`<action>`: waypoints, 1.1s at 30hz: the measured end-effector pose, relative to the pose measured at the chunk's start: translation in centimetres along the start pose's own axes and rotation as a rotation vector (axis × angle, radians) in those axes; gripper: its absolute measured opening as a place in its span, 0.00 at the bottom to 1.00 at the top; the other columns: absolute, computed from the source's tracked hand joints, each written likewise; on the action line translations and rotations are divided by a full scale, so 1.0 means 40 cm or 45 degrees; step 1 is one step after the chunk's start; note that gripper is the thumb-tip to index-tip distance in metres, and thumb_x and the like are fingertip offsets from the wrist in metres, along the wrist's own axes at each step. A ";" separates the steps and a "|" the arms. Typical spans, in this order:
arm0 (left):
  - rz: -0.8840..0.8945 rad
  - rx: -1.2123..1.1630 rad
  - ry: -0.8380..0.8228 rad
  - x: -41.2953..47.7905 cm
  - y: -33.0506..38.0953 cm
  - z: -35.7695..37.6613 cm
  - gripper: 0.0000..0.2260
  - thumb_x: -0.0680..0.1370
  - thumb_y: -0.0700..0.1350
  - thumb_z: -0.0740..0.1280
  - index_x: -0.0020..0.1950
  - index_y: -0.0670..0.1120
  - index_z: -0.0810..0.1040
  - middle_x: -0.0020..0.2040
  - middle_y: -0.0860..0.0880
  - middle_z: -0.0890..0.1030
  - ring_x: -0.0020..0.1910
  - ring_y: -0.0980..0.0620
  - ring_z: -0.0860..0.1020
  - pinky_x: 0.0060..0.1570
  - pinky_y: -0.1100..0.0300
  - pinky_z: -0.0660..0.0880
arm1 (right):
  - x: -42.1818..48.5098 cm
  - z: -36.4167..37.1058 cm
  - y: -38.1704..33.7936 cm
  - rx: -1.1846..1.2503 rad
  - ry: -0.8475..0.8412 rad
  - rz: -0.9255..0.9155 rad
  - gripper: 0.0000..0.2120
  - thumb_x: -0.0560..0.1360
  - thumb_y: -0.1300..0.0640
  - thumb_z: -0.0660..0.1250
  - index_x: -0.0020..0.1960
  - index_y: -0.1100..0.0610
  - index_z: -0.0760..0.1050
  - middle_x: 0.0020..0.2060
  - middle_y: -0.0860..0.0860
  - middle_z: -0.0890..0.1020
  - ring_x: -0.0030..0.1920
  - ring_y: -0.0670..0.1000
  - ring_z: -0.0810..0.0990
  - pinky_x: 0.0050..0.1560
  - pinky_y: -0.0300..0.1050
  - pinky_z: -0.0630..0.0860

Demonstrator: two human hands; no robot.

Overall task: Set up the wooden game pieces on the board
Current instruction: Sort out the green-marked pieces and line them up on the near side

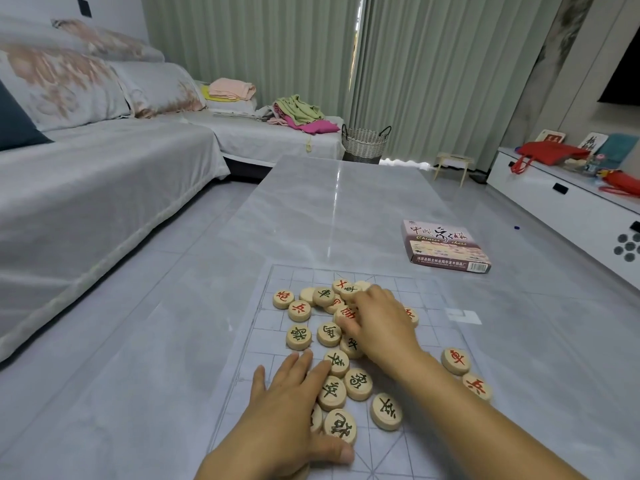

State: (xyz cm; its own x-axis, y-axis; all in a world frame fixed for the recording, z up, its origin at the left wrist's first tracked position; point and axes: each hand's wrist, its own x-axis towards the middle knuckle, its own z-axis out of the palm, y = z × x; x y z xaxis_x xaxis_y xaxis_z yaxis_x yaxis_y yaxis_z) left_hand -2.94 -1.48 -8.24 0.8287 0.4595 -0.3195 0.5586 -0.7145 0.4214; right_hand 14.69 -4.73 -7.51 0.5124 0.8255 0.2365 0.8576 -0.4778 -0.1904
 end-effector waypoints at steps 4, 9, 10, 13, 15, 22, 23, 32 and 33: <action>0.001 -0.012 0.023 -0.002 -0.004 -0.004 0.45 0.68 0.67 0.65 0.75 0.56 0.43 0.77 0.55 0.40 0.76 0.55 0.38 0.74 0.45 0.35 | 0.027 0.010 -0.010 0.063 -0.083 0.055 0.20 0.74 0.46 0.63 0.63 0.55 0.71 0.59 0.53 0.75 0.59 0.54 0.73 0.55 0.48 0.70; -0.003 -0.003 0.022 -0.008 -0.003 -0.010 0.42 0.69 0.66 0.64 0.75 0.57 0.45 0.77 0.55 0.42 0.76 0.55 0.41 0.74 0.46 0.37 | -0.023 -0.077 0.141 0.378 0.115 0.321 0.18 0.72 0.52 0.67 0.60 0.55 0.73 0.58 0.53 0.74 0.57 0.53 0.74 0.56 0.47 0.71; 0.000 0.007 0.015 -0.008 -0.001 -0.011 0.42 0.69 0.66 0.64 0.75 0.57 0.45 0.77 0.55 0.42 0.76 0.54 0.41 0.74 0.46 0.37 | -0.040 -0.093 0.177 0.335 0.058 0.366 0.17 0.72 0.52 0.68 0.60 0.54 0.73 0.58 0.53 0.75 0.56 0.52 0.74 0.56 0.46 0.71; 0.003 0.047 -0.004 -0.011 0.004 -0.013 0.42 0.70 0.66 0.64 0.75 0.57 0.44 0.77 0.55 0.43 0.76 0.53 0.41 0.75 0.45 0.39 | -0.092 -0.084 0.222 0.150 -0.241 0.357 0.18 0.71 0.48 0.68 0.59 0.52 0.73 0.58 0.50 0.75 0.57 0.50 0.73 0.56 0.44 0.70; 0.005 0.060 -0.005 -0.011 0.008 -0.013 0.42 0.69 0.65 0.65 0.75 0.57 0.44 0.77 0.55 0.43 0.76 0.53 0.41 0.75 0.45 0.40 | -0.106 -0.069 0.224 0.092 -0.277 0.305 0.22 0.72 0.45 0.68 0.62 0.52 0.71 0.60 0.49 0.74 0.60 0.50 0.71 0.61 0.44 0.67; 0.000 -0.002 0.007 -0.011 0.005 -0.015 0.43 0.69 0.66 0.65 0.75 0.58 0.43 0.77 0.56 0.42 0.76 0.54 0.41 0.75 0.46 0.39 | 0.000 -0.068 0.169 0.350 -0.070 0.237 0.19 0.76 0.50 0.63 0.64 0.55 0.71 0.61 0.53 0.74 0.60 0.51 0.74 0.63 0.50 0.69; -0.005 -0.010 0.005 -0.011 0.005 -0.017 0.43 0.68 0.66 0.65 0.75 0.58 0.43 0.77 0.56 0.42 0.76 0.54 0.41 0.75 0.46 0.39 | 0.027 -0.056 0.144 0.346 -0.077 0.183 0.19 0.76 0.50 0.63 0.64 0.55 0.72 0.61 0.53 0.74 0.60 0.52 0.74 0.63 0.50 0.69; -0.015 -0.062 0.106 -0.019 0.001 -0.045 0.36 0.73 0.63 0.62 0.75 0.57 0.48 0.77 0.59 0.48 0.75 0.56 0.49 0.74 0.54 0.47 | 0.139 0.020 0.045 0.165 -0.095 0.205 0.21 0.73 0.48 0.65 0.63 0.57 0.73 0.60 0.55 0.73 0.61 0.56 0.70 0.62 0.49 0.66; -0.012 -0.054 0.114 -0.017 -0.001 -0.045 0.35 0.73 0.62 0.62 0.75 0.56 0.48 0.77 0.58 0.48 0.75 0.56 0.49 0.74 0.55 0.47 | 0.122 0.005 0.057 0.316 -0.064 0.227 0.21 0.73 0.50 0.66 0.63 0.56 0.72 0.59 0.54 0.73 0.61 0.56 0.71 0.62 0.48 0.67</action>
State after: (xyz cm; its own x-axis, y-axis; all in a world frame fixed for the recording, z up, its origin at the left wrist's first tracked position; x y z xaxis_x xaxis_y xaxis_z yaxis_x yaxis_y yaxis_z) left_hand -3.46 -0.81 -6.52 0.8223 0.5126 -0.2472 0.5656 -0.6880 0.4546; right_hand 19.14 -1.72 -6.97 0.6459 0.7519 0.1318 0.7140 -0.5340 -0.4528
